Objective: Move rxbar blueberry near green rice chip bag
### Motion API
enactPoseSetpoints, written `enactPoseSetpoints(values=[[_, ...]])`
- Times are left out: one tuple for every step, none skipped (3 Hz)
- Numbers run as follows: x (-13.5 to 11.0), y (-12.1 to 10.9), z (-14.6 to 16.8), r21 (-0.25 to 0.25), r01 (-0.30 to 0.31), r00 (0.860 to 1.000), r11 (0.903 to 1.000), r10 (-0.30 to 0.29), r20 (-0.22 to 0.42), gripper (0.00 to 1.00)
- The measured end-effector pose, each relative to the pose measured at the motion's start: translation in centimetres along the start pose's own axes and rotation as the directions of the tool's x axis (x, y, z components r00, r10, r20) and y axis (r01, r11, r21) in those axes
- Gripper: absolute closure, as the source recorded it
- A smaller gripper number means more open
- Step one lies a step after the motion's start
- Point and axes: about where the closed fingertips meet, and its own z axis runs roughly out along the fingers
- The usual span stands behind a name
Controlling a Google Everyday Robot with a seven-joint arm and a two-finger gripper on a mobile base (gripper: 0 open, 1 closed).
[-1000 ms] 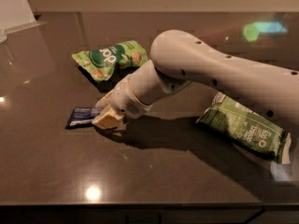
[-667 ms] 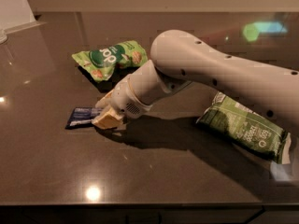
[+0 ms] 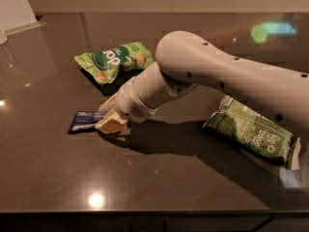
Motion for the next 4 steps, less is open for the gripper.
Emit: enactPoseSetpoints(values=[[0.0,0.0,0.0,0.0,0.0,1.0,1.0,0.0,0.0,1.0],[0.0,0.0,0.0,0.0,0.0,1.0,1.0,0.0,0.0,1.0],[-1.3,-2.2,-3.1,0.027,0.003,0.999,0.9996,-0.004,0.044,1.0],[-2.7,-6.5,-8.9,0.055,-0.025,0.99,0.9982,0.017,0.137,1.0]])
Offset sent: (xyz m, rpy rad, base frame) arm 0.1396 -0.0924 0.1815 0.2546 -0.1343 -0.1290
